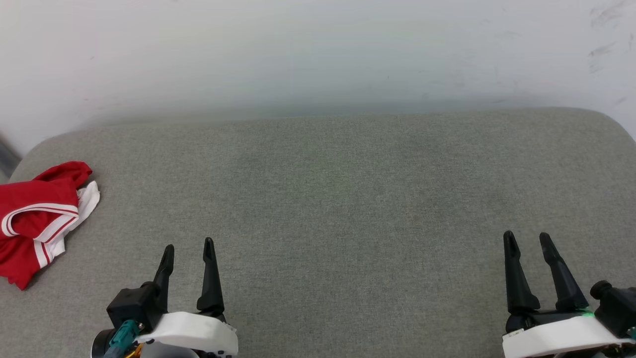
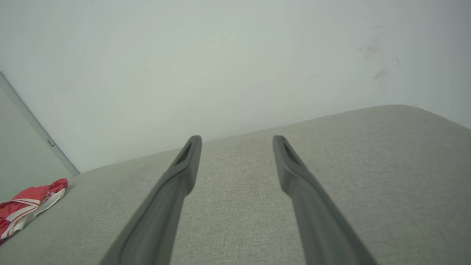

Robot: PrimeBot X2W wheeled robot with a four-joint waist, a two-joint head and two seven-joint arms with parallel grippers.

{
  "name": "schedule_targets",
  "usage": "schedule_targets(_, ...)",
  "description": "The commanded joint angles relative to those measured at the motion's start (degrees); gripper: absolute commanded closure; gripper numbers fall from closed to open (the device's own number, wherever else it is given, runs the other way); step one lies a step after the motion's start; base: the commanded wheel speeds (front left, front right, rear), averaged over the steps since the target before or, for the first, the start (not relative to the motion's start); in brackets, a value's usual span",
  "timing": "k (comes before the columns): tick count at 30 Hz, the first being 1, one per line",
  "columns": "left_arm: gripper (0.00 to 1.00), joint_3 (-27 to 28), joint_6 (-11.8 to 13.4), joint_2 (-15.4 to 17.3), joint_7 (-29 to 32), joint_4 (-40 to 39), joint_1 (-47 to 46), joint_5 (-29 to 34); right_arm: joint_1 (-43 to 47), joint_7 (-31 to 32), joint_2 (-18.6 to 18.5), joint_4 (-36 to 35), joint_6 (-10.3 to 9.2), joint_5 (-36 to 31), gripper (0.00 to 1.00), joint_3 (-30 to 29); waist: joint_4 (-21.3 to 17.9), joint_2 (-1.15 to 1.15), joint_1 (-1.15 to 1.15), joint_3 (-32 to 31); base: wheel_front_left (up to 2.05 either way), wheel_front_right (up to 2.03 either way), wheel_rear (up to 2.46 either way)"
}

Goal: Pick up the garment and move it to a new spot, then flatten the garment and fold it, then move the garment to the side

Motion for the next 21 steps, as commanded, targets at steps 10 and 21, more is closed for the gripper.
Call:
schedule_targets(10,0.00,1.14,-1.53,-1.13,-1.62,-0.26,1.30,5.16,1.10,-1.77,-0.02,-1.67,0.13,-4.69,0.00,0.10,-0.03,0.00,0.00,0.04,0.00,0.00,0.00)
schedule_targets(21,0.00,2.72,-3.98,-2.40,-2.80,0.80,2.23,8.95,1.97,-3.00,-0.02,-1.69,0.13,-7.99,0.00,0.14,-0.01,0.00,0.00,0.18,0.00,0.00,0.00)
